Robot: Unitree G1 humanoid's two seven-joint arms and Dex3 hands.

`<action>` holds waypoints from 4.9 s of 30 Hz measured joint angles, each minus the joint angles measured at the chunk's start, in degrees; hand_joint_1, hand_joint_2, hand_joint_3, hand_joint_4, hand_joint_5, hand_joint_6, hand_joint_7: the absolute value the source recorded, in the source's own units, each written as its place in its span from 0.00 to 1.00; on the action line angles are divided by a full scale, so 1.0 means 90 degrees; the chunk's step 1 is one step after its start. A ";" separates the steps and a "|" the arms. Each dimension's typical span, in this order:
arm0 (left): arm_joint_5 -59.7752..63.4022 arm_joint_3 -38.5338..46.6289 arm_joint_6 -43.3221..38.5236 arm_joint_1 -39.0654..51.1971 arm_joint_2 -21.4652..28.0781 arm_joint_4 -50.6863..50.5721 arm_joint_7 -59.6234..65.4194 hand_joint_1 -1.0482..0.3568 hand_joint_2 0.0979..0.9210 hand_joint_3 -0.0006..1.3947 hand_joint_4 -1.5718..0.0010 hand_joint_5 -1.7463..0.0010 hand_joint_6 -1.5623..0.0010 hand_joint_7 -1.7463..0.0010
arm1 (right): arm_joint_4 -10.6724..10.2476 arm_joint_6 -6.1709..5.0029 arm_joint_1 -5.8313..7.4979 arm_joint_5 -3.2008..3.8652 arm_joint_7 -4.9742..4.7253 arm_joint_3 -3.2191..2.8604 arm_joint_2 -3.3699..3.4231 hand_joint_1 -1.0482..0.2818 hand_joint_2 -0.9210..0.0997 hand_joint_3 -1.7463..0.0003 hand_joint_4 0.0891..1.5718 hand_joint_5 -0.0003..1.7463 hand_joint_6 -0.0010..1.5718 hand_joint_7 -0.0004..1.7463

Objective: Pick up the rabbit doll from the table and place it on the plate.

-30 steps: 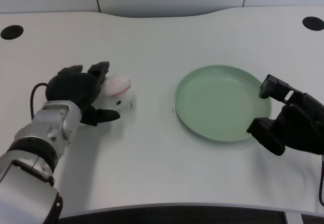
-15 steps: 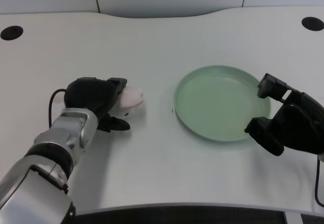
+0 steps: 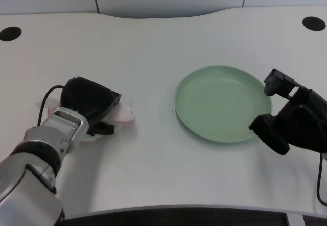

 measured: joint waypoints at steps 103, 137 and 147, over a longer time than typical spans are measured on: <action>-0.6618 0.5505 -0.1422 -0.1129 -0.1182 -0.0554 -0.7159 0.00 1.00 0.63 0.93 0.96 0.97 0.99 | -0.0040 0.0222 0.0013 -0.0017 -0.0011 0.0124 0.0201 0.37 0.02 1.00 0.66 1.00 0.57 1.00; -0.9325 0.7705 0.3563 0.1148 0.0378 -0.1169 -1.0413 0.14 1.00 0.46 0.77 0.93 0.82 0.97 | 0.0101 0.0311 -0.0002 -0.0193 -0.0399 0.0227 0.0029 0.34 0.00 0.99 0.65 1.00 0.55 1.00; -0.9384 0.7728 0.3631 0.2028 0.0287 -0.1698 -1.0448 0.16 1.00 0.47 0.73 0.93 0.80 0.98 | 0.0183 0.0286 -0.0006 -0.0270 -0.0446 0.0212 -0.0043 0.37 0.00 0.98 0.64 1.00 0.53 1.00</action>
